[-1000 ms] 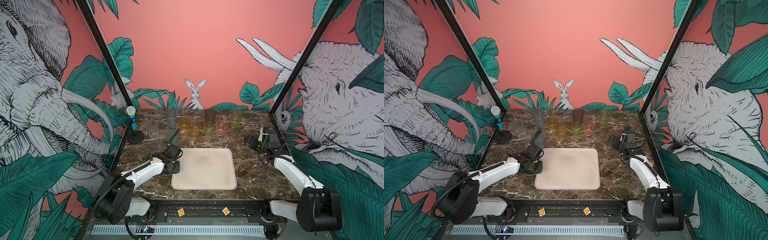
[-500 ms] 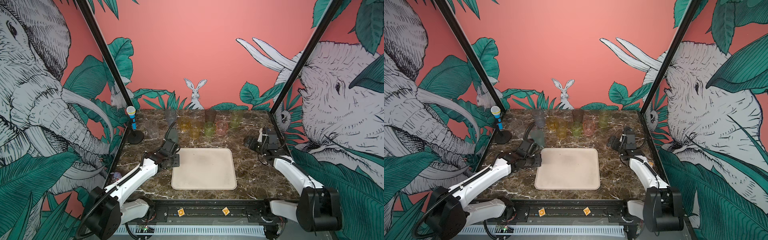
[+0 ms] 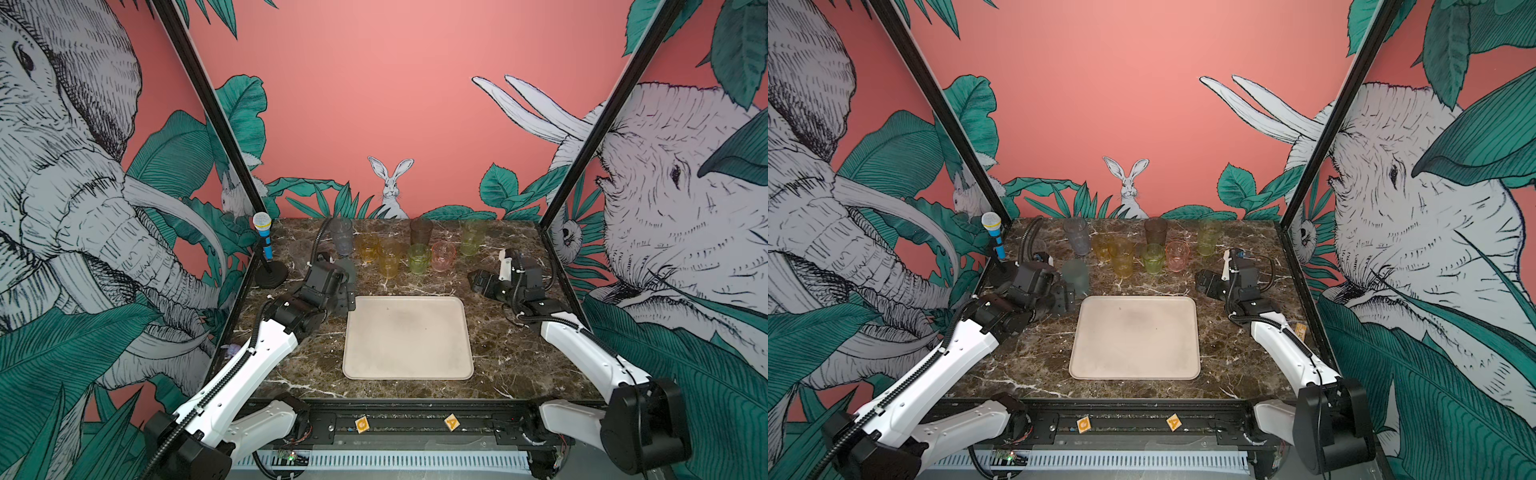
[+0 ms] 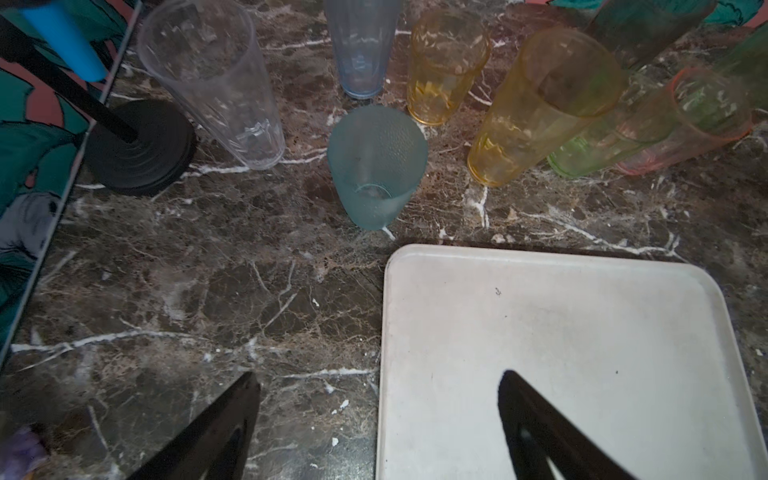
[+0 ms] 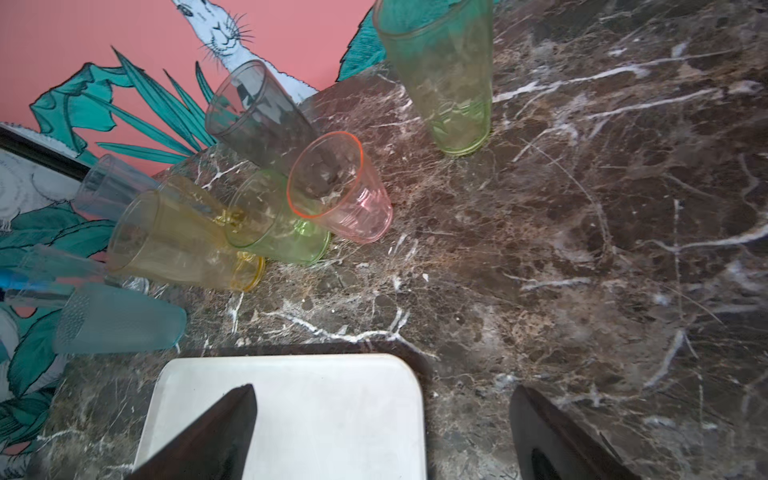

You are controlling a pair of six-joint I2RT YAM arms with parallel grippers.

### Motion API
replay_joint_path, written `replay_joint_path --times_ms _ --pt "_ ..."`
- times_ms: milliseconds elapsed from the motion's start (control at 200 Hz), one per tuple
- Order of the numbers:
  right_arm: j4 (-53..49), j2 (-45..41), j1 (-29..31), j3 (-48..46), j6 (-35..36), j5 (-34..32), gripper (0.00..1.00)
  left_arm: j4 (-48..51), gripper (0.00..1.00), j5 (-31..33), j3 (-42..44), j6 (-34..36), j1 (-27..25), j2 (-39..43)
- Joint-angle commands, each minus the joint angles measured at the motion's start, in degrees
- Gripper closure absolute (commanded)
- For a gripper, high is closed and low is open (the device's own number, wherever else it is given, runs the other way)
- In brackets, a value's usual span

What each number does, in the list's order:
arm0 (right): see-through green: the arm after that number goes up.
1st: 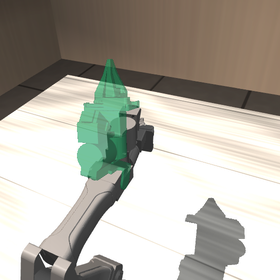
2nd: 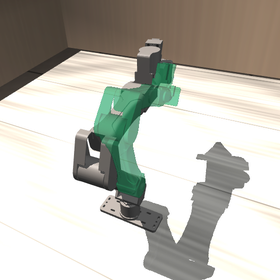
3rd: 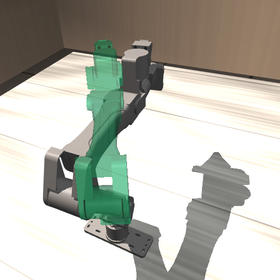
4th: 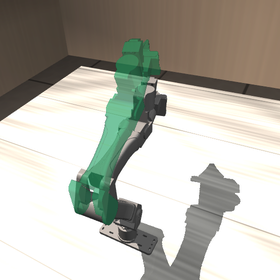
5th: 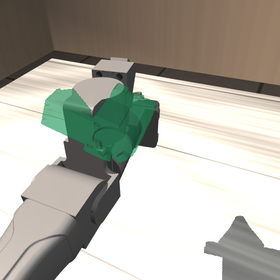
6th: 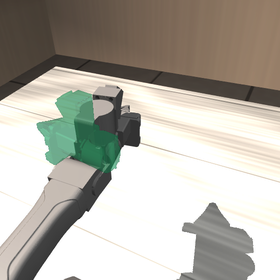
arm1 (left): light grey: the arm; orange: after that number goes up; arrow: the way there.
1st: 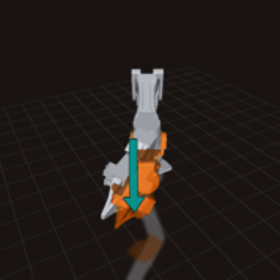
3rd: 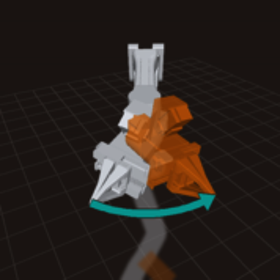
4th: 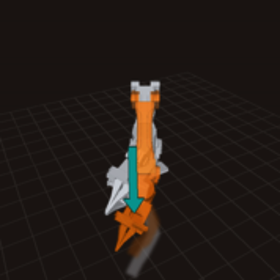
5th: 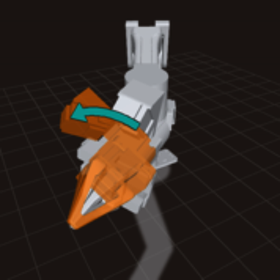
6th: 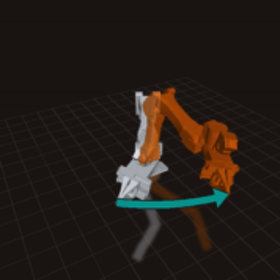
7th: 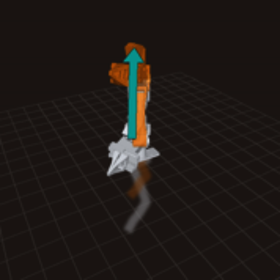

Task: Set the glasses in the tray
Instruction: 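Move the left gripper to the clear cup while the right gripper approaches the cups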

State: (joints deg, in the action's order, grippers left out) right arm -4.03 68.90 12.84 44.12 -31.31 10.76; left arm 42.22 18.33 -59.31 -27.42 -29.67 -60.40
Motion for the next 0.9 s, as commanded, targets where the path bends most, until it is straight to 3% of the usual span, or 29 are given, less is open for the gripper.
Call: replay_joint_path --times_ms 0,245,600,895 --pt "2.29 -1.56 2.23 2.25 -1.10 0.36 0.03 5.21 0.09 4.23 -5.06 0.33 2.01 -0.18" --pt "1.18 -1.37 7.91 3.46 -1.47 0.37 0.03 7.97 0.09 3.74 -13.61 1.91 8.38 -3.79" --pt "4.96 3.99 18.32 3.68 -1.15 -5.59 0.06 10.67 0.08 -3.12 -24.17 0.50 20.28 -13.50" --pt "7.84 13.09 23.90 5.43 3.78 -9.17 0.07 11.46 0.08 -1.42 -29.92 -1.55 24.17 -21.70"
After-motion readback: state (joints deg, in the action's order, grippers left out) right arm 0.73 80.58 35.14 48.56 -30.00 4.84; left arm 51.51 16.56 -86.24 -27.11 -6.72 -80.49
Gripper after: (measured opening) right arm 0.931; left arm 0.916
